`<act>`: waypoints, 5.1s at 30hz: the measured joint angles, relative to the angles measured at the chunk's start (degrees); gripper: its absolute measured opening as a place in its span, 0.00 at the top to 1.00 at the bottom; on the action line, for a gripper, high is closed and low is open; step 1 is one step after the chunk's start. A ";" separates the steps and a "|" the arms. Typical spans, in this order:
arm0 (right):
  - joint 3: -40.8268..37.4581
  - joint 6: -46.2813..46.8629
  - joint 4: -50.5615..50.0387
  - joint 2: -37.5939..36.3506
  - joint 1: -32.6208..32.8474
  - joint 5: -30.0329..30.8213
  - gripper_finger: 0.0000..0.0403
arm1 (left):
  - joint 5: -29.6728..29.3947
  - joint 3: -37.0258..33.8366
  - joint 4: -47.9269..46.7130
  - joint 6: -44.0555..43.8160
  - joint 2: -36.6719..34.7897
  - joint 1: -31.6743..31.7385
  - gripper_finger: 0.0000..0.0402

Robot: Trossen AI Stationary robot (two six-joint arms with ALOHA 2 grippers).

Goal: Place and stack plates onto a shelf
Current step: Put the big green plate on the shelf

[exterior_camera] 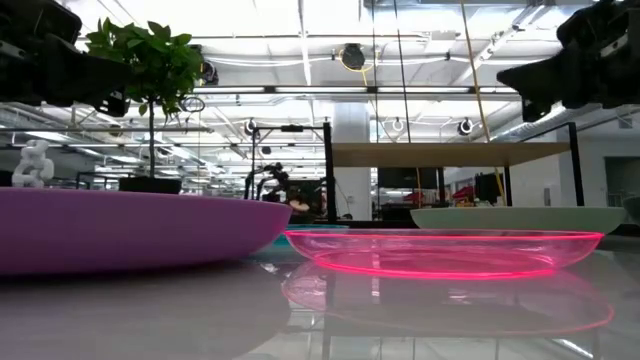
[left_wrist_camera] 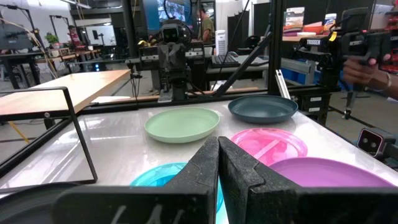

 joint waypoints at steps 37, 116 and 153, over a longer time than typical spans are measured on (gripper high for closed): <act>58.28 0.66 -30.26 44.97 2.57 1.10 1.00 | 0.02 0.00 0.00 14.76 0.00 0.00 0.96; 40.85 19.79 -39.33 64.66 19.12 4.61 0.76 | -5.40 45.38 -27.08 -8.12 55.11 -1.72 0.96; 38.80 16.27 -32.76 79.11 27.45 7.28 0.90 | -5.41 45.35 -23.28 -6.78 59.58 -2.01 0.96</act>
